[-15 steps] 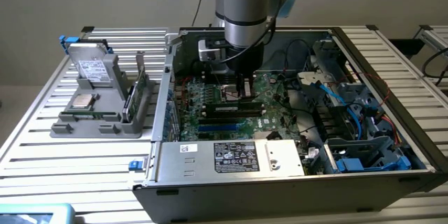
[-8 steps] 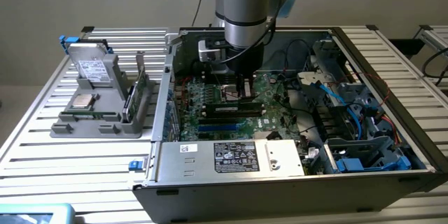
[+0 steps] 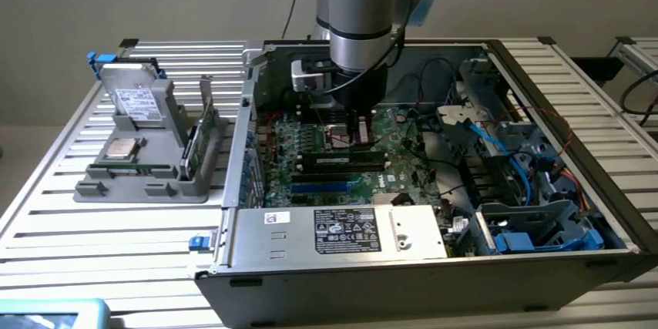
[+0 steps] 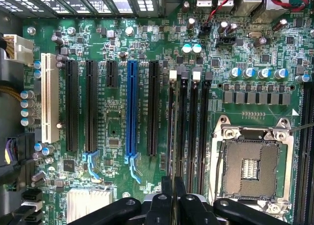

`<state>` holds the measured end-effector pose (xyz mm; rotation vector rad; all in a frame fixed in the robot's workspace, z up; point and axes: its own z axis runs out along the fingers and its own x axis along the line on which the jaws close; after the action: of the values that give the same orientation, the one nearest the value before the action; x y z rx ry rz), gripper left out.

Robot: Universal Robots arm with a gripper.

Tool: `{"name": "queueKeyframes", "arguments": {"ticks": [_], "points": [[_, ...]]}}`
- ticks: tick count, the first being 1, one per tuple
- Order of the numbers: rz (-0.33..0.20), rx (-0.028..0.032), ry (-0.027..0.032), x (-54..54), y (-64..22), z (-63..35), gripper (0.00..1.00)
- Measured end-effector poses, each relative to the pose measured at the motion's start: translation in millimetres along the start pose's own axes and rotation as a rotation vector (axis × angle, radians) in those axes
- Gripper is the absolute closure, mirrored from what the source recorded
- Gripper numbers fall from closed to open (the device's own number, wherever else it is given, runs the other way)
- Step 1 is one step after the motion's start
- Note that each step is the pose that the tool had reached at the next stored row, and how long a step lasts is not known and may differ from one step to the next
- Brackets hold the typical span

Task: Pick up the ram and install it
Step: 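Insert the ram into the slot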

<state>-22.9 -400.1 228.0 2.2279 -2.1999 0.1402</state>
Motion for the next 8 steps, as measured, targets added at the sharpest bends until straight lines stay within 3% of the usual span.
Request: {"name": "queueKeyframes", "arguments": {"ticks": [8], "points": [[0.000,0.0005,0.0004,0.8,-0.2,-0.2,0.87]]}}
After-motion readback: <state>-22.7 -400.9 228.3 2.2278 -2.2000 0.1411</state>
